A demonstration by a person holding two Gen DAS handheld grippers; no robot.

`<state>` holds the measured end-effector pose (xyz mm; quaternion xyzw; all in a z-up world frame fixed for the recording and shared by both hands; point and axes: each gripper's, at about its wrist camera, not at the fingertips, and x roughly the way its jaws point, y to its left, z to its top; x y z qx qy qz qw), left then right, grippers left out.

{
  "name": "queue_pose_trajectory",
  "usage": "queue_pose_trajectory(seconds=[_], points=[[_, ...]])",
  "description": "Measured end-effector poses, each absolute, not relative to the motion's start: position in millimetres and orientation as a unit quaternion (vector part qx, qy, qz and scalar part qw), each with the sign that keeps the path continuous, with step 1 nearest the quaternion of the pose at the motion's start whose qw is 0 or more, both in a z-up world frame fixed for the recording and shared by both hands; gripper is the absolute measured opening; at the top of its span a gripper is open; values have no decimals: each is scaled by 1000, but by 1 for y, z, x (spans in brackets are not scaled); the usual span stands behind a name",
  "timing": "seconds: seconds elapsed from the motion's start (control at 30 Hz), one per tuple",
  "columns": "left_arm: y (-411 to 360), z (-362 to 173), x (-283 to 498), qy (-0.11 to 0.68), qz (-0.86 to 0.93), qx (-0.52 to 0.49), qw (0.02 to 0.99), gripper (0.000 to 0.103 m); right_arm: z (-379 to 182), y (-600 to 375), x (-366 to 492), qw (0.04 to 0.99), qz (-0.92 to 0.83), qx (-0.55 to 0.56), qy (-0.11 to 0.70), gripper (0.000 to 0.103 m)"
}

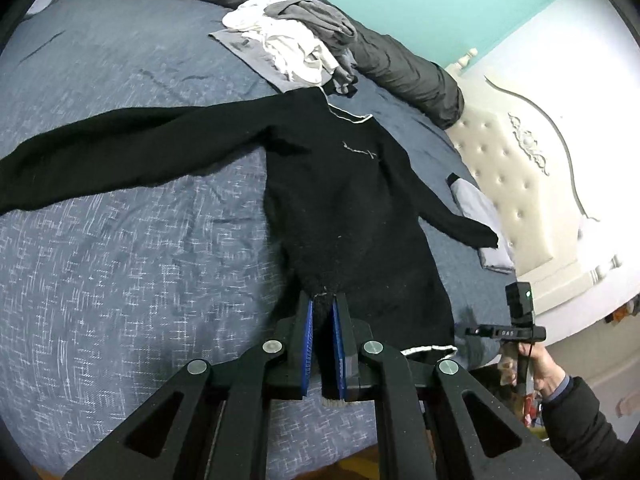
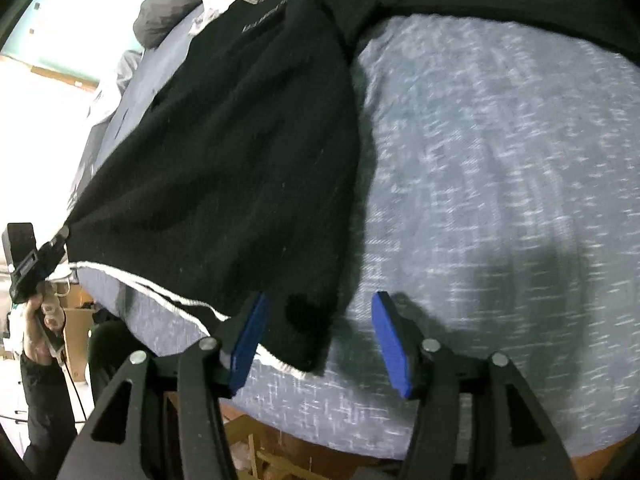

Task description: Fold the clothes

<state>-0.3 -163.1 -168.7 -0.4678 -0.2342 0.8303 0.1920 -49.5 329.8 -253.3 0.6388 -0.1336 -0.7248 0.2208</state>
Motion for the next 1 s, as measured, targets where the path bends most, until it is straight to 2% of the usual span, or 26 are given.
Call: queue_pose_trajectory(seconds=[0.2, 0.23, 0.27, 0.3, 0.47, 0.57, 1.0], points=[[-159, -174, 1, -231, 826, -476, 195, 10, -258, 322, -47, 222, -724, 636, -147, 53], [-158, -174, 2, -230, 826, -476, 196, 10, -258, 320, -47, 228, -723, 635, -151, 47], [-158, -173, 2, -230, 827, -475, 196, 10, -258, 318, -47, 232, -721, 635, -153, 34], [-158, -172, 2, -229, 827, -474, 196, 10, -258, 316, -46, 236, -718, 636, -154, 31], [-168, -169, 2, -230, 831, -471, 185, 9, -253, 312, -47, 238, -720, 634, -152, 31], [-180, -171, 1, -240, 834, -467, 170, 9, -246, 315, -48, 229, -726, 632, -145, 49], [-197, -171, 0, -257, 833, -464, 158, 9, -263, 312, -52, 213, -714, 646, -169, 50]])
